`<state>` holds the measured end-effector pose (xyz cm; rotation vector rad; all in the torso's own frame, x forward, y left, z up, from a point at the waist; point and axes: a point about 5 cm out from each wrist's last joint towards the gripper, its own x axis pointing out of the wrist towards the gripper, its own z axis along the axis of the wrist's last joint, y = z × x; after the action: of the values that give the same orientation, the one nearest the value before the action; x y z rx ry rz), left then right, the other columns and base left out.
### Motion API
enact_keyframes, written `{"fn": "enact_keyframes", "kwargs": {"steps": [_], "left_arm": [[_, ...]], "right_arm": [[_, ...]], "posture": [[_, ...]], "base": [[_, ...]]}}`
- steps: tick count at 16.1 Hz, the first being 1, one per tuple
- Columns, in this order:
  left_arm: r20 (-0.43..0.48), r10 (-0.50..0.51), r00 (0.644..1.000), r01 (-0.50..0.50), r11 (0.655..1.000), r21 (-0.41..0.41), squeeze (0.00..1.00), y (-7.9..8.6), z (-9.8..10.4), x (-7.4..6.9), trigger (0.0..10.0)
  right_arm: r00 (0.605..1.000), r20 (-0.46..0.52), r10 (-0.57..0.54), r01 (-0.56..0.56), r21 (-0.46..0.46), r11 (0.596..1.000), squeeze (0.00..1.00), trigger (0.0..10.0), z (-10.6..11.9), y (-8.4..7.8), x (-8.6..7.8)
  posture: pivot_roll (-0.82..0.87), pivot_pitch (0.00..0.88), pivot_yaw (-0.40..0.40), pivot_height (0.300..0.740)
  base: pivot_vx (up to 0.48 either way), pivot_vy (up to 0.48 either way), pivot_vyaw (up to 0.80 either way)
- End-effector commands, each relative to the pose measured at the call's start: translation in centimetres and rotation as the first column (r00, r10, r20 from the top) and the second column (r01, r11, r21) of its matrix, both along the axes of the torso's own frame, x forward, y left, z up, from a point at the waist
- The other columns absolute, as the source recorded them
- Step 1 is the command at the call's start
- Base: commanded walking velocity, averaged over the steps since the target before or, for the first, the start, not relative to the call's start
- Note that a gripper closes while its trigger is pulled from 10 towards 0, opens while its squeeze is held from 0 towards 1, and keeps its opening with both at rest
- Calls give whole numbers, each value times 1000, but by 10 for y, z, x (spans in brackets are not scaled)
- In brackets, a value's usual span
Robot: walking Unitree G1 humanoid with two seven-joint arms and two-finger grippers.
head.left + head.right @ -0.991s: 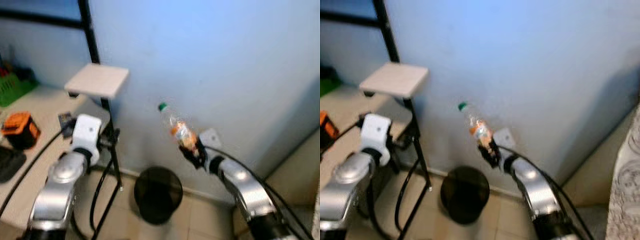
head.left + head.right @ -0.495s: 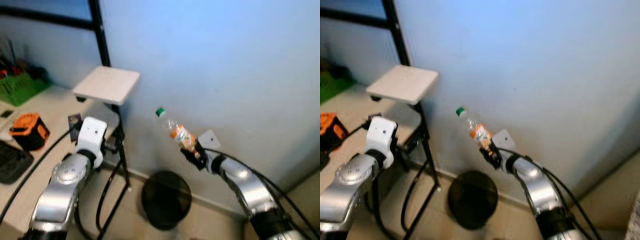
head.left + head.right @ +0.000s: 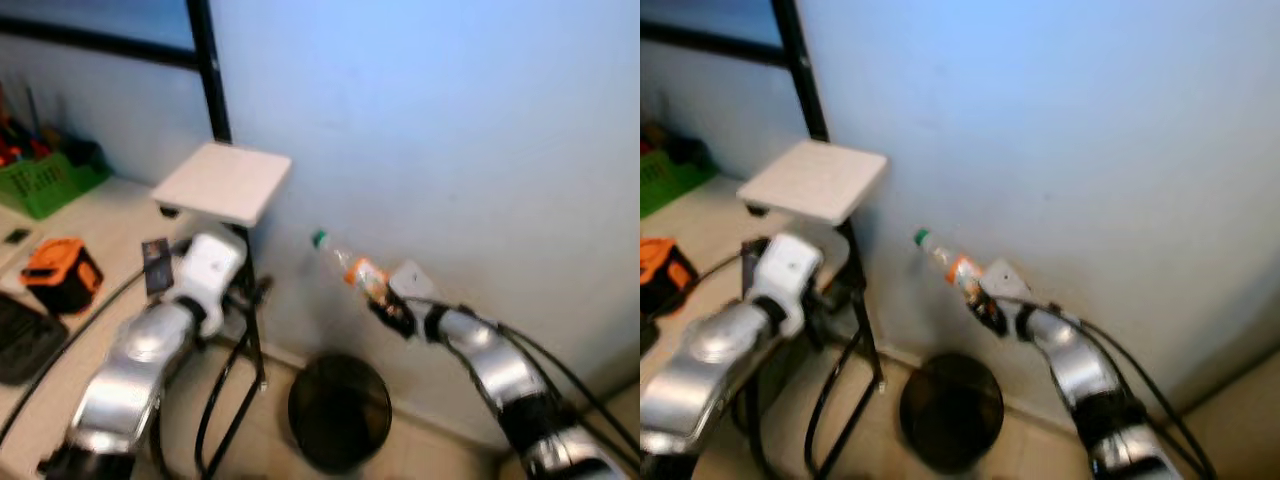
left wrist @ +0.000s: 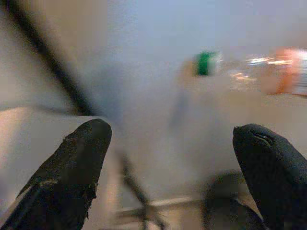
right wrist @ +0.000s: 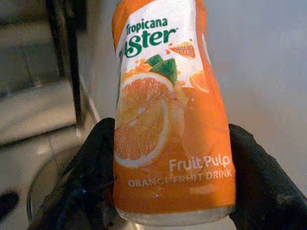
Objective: Clean up the room
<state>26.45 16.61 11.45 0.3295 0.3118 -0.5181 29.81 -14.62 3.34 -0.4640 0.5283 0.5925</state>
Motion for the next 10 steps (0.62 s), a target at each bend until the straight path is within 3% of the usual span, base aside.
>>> {"fn": "enact_keyframes", "kwargs": {"steps": [1, 4, 7, 10], "left_arm": [[-38, -153, 987, 155, 987, 47, 0, -1, -1, -4, 10000], [-120, -332, 936, 342, 937, 75, 0, -2, -5, -14, 10000], [-277, -490, 826, 527, 847, 74, 0, 3, -11, -28, 10000], [-315, -527, 790, 575, 814, 81, 0, 8, -10, -28, 10000]], "right_arm": [[999, -31, 40, -41, -56, 998, 0, 10000, -6, 5, 3], [994, -83, 69, -79, -125, 989, 0, 10000, -17, 8, 3], [987, -155, 43, -65, -141, 988, 0, 10000, -28, 16, 3], [984, -177, 19, -56, -205, 977, 0, 10000, -34, 20, 2]], "posture": [[2, 0, -13, 740], [5, 0, -22, 740], [9, 0, -29, 740], [12, 0, -32, 740]], "base": [[0, 0, 0], [0, 0, 0], [0, 0, 0], [0, 0, 0]]}}
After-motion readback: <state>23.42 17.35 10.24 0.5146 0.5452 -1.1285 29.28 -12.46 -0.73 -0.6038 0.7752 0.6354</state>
